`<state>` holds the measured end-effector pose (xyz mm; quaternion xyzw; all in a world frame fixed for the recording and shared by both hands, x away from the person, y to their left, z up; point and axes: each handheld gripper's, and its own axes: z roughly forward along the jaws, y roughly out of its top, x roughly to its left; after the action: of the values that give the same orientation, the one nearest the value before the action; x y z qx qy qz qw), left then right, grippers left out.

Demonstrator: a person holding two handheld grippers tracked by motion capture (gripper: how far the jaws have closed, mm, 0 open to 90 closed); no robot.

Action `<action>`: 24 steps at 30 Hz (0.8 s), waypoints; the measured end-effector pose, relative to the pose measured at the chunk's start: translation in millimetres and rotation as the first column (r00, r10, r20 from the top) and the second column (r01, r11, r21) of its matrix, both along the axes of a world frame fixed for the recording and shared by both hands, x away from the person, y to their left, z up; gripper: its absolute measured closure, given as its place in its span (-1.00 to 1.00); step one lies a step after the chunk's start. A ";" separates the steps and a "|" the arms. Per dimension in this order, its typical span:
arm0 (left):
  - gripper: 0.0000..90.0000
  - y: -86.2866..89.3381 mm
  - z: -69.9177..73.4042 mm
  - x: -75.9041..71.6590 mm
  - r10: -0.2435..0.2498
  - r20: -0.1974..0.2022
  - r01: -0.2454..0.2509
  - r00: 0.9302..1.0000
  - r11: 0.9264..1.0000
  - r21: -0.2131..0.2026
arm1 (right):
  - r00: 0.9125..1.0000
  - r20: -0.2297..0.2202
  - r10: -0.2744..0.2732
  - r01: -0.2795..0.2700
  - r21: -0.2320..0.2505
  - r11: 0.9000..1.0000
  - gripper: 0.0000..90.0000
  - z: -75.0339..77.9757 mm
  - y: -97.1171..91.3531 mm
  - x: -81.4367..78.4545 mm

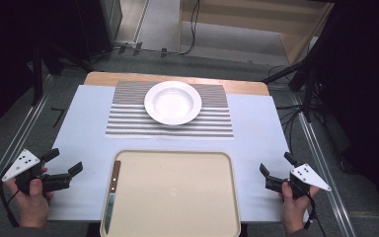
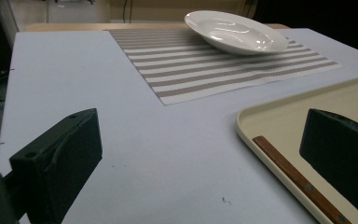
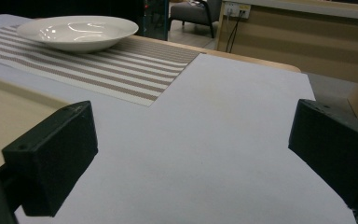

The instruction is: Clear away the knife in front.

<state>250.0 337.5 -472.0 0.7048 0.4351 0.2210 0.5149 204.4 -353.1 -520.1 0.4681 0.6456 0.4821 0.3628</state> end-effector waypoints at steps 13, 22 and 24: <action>-1.00 -0.5 -8.3 2.0 -0.018 -0.014 0.017 1.000 0.999 -0.039 | 1.000 0.000 0.000 0.000 0.000 1.000 -1.00 0.0 0.0 0.0; -1.00 2.8 -16.3 0.6 -0.005 -0.001 0.005 1.000 0.995 -0.095 | 1.000 0.000 0.000 0.000 -0.002 1.000 -1.00 -0.1 0.0 -0.1; -1.00 1.9 -17.1 0.9 -0.009 -0.002 0.008 1.000 0.995 -0.097 | 1.000 0.001 0.002 -0.002 -0.005 1.000 -1.00 -0.1 -0.1 0.1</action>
<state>250.9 339.4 -489.1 0.6812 0.4427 0.1969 0.5489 204.6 -353.2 -520.3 0.4663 0.6470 0.4811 0.3639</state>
